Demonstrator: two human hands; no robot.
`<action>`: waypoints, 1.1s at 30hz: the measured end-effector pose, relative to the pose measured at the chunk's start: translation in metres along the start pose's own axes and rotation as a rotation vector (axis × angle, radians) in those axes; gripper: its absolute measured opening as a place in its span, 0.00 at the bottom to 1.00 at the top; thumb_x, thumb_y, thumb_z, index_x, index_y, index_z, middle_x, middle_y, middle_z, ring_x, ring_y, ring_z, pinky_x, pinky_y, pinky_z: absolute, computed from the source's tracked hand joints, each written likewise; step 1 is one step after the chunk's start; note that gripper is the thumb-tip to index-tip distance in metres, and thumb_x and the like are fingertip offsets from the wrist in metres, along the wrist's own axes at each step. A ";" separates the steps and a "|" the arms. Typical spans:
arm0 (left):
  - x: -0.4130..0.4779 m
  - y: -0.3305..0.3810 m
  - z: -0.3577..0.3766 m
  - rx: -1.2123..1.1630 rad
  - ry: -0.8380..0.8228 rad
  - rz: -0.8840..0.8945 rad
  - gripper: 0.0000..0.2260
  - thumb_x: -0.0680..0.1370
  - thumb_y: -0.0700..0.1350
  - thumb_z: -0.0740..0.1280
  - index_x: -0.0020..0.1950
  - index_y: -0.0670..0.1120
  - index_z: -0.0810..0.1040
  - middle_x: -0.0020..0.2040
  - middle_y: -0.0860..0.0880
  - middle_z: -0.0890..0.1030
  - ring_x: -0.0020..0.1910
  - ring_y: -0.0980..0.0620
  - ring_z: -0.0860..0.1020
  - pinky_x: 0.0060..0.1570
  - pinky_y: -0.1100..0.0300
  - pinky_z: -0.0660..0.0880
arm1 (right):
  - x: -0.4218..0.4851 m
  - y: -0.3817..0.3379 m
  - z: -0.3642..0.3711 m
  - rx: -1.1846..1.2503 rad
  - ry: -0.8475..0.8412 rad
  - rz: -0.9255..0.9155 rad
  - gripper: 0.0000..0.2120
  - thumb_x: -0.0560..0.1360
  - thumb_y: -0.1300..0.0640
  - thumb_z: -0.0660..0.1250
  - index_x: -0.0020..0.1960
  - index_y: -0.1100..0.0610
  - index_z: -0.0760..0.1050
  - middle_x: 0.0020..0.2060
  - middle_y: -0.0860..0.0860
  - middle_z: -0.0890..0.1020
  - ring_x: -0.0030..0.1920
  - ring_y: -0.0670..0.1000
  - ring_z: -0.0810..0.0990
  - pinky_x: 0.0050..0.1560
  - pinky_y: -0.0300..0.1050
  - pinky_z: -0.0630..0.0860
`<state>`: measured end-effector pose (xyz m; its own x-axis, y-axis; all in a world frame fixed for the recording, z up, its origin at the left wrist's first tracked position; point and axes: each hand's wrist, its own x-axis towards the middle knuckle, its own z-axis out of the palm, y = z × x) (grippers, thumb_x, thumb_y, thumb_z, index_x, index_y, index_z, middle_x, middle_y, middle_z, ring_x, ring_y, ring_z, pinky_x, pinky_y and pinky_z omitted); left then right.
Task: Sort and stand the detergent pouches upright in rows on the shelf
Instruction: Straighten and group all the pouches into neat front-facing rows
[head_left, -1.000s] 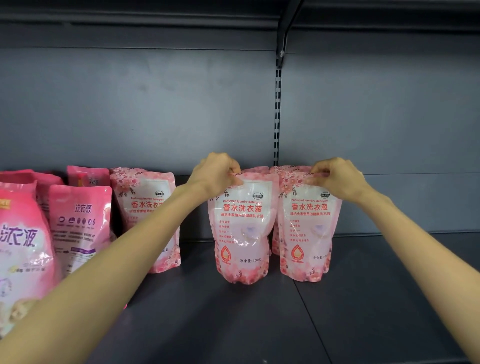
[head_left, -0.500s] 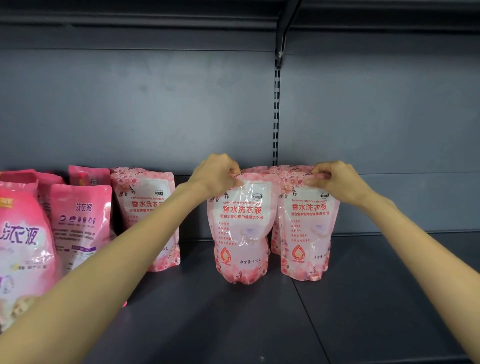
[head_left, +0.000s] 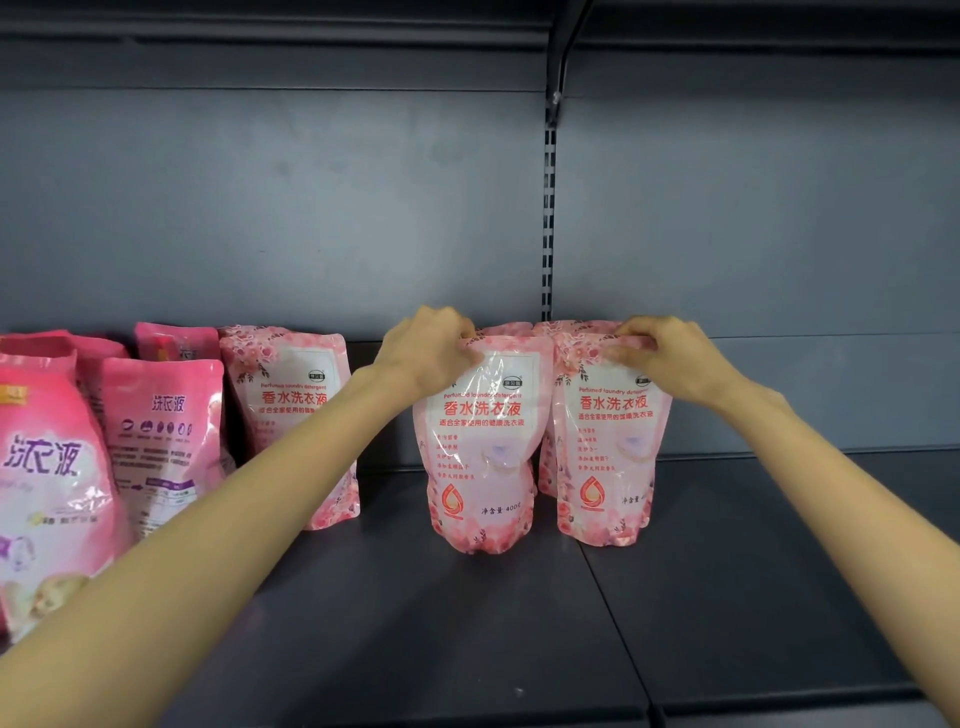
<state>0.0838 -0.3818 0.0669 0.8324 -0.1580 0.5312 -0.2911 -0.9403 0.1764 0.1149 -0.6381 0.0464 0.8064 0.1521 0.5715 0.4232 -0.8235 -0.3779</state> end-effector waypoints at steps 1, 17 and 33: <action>-0.003 0.001 -0.001 0.032 0.001 0.002 0.10 0.76 0.46 0.64 0.54 0.43 0.79 0.49 0.44 0.80 0.49 0.41 0.77 0.44 0.55 0.74 | -0.003 -0.001 0.000 -0.043 0.020 -0.018 0.14 0.76 0.48 0.64 0.59 0.52 0.77 0.56 0.50 0.79 0.56 0.53 0.76 0.57 0.53 0.73; -0.109 -0.044 -0.023 0.483 0.171 0.133 0.28 0.76 0.59 0.50 0.67 0.43 0.72 0.63 0.44 0.77 0.63 0.44 0.75 0.60 0.38 0.67 | -0.078 -0.051 0.031 -0.468 -0.036 -0.100 0.44 0.64 0.30 0.27 0.76 0.46 0.43 0.77 0.48 0.46 0.76 0.50 0.45 0.73 0.58 0.44; -0.130 -0.120 -0.149 0.498 0.100 -0.049 0.34 0.73 0.66 0.42 0.76 0.51 0.56 0.76 0.50 0.59 0.74 0.51 0.57 0.72 0.50 0.50 | -0.024 -0.208 0.070 -0.275 -0.030 -0.447 0.30 0.78 0.38 0.48 0.76 0.49 0.52 0.76 0.49 0.51 0.76 0.48 0.48 0.74 0.55 0.48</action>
<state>-0.0600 -0.2030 0.1003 0.7832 -0.1033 0.6131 0.0278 -0.9793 -0.2005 0.0370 -0.4320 0.0602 0.5850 0.5342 0.6102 0.6079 -0.7869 0.1060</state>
